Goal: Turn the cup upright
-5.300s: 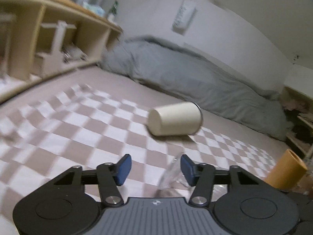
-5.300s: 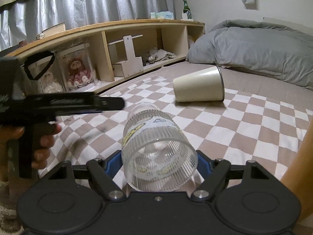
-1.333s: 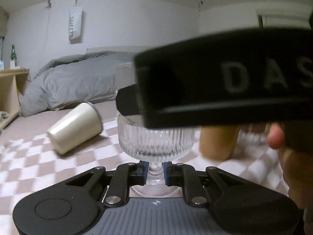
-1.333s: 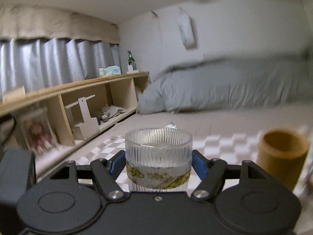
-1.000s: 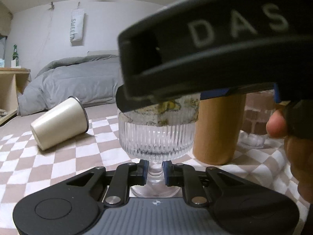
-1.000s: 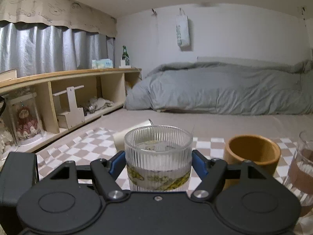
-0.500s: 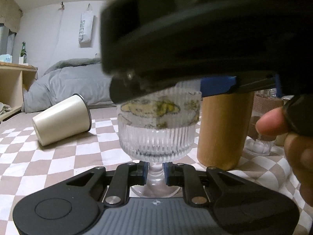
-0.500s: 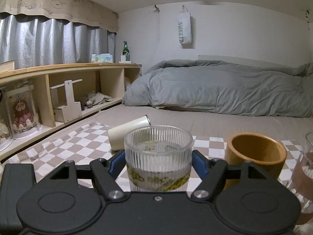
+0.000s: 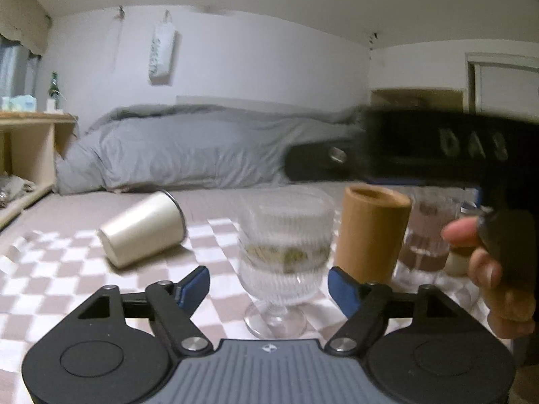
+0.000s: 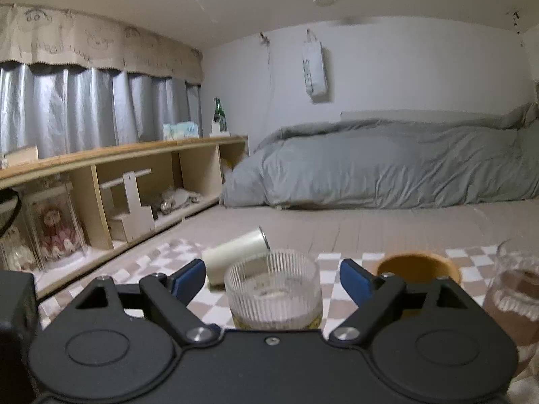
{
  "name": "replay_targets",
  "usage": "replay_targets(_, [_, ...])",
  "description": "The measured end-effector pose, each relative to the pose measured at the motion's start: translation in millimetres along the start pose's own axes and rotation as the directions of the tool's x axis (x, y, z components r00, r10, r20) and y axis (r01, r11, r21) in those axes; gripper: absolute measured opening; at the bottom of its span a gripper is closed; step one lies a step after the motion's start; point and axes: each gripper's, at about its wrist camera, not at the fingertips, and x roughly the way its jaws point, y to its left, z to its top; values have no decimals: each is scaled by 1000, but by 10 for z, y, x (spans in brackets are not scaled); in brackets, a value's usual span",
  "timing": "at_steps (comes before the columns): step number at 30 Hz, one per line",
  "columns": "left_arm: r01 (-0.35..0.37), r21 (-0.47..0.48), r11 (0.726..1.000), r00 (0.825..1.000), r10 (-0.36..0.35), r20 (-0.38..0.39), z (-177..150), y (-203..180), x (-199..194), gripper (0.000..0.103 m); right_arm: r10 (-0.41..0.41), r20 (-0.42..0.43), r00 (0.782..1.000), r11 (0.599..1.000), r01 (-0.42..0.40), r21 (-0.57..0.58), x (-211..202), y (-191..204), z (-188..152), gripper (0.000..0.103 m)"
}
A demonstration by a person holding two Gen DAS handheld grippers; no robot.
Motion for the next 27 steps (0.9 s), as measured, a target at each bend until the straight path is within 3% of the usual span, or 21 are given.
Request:
replay_targets(10, [-142,-10,990,988,143,64,579,82,-515,103,-93,86,992,996,94,-7,-466,-60,354,99])
replay_targets(18, [-221,-64,973,965,228,128,750,48,-842,103,-209,108,972,978,209,9,-761,-181,472,103])
replay_targets(27, [-303,-71,950,948,308,76,572,52,-799,103,-275,47,960,961,275,19,-841,-336,298,103])
